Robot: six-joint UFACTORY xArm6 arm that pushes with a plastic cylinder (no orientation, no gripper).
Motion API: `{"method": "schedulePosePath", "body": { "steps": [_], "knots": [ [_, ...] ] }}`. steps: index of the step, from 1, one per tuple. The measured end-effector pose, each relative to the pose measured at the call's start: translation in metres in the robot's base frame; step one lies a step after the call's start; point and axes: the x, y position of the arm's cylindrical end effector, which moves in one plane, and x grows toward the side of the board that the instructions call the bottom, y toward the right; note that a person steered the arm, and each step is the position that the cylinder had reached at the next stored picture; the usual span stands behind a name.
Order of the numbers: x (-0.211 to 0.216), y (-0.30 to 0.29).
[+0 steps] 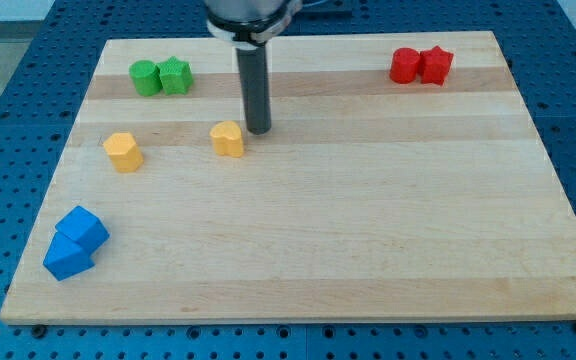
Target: Place the yellow heart towards the bottom right side of the yellow hexagon
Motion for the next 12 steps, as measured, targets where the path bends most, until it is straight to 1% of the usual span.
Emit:
{"method": "schedulePosePath", "body": {
  "steps": [2,3,4,5,7,8,10,12],
  "knots": [
    [0.003,-0.032],
    [0.003,-0.037],
    [0.01,-0.026],
    [0.041,0.01],
    [0.065,0.008],
    [0.065,0.004],
    [0.04,-0.005],
    [0.04,-0.025]
  ]
}}
